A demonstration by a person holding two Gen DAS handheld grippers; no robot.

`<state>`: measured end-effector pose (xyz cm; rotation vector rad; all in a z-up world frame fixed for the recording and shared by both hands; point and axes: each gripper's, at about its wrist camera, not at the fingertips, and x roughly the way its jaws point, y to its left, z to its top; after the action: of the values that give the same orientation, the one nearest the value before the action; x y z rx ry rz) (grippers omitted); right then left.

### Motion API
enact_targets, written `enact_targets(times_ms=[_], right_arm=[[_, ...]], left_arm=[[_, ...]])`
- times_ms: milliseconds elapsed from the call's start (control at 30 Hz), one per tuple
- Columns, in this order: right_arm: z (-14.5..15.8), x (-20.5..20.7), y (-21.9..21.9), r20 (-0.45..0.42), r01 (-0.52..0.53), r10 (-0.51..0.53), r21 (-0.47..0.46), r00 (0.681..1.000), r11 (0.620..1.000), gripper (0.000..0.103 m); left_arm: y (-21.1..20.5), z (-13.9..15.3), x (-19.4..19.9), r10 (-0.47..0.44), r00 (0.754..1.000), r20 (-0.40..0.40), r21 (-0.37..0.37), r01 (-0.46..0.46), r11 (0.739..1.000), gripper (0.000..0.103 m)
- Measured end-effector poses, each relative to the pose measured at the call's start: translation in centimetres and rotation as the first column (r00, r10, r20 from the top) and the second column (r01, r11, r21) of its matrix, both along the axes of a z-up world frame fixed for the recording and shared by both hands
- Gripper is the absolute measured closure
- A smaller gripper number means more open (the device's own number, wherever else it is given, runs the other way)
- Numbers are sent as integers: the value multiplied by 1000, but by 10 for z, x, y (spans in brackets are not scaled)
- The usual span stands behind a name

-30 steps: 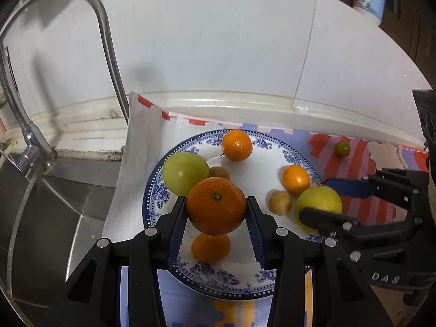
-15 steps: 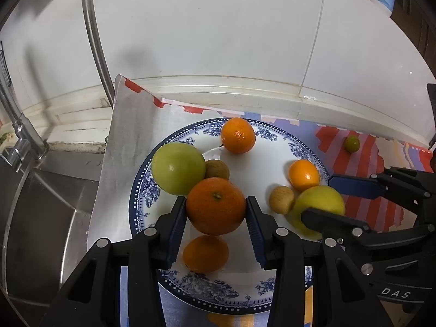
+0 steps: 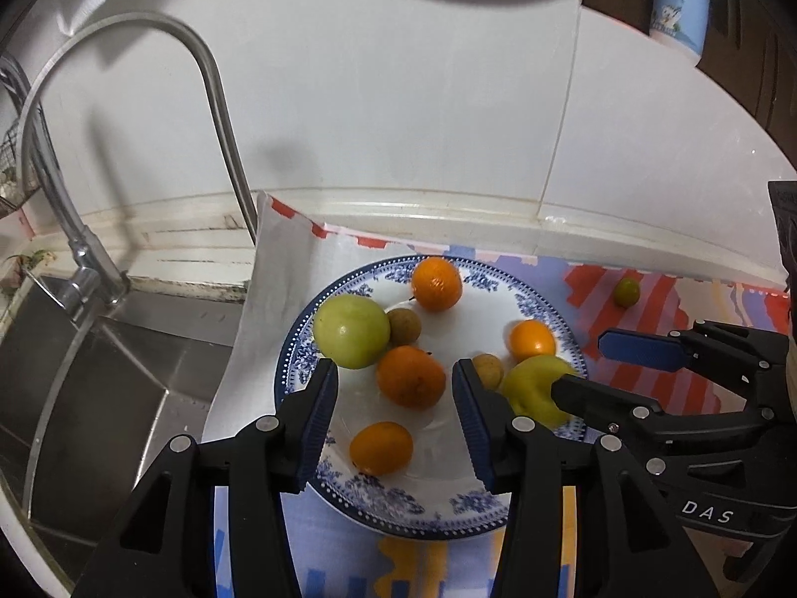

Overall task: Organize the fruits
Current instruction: 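Move both open grippers back from the plate toward the small green fruits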

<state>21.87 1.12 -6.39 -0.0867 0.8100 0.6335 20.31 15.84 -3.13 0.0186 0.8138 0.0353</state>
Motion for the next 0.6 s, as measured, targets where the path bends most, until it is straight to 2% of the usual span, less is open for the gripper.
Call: enact_targets(times_ms=[300,600], right_arm=[[34,-30,-36,105,63,-67,42,992,997,54],[60,-45,-92,175,169,-177,60,969,984,54]], left_arm=[[-27,30,-27,-22,997,77,-12,23,1000,51],[-73,53,-41,-100,985,144,1,101,995,45]])
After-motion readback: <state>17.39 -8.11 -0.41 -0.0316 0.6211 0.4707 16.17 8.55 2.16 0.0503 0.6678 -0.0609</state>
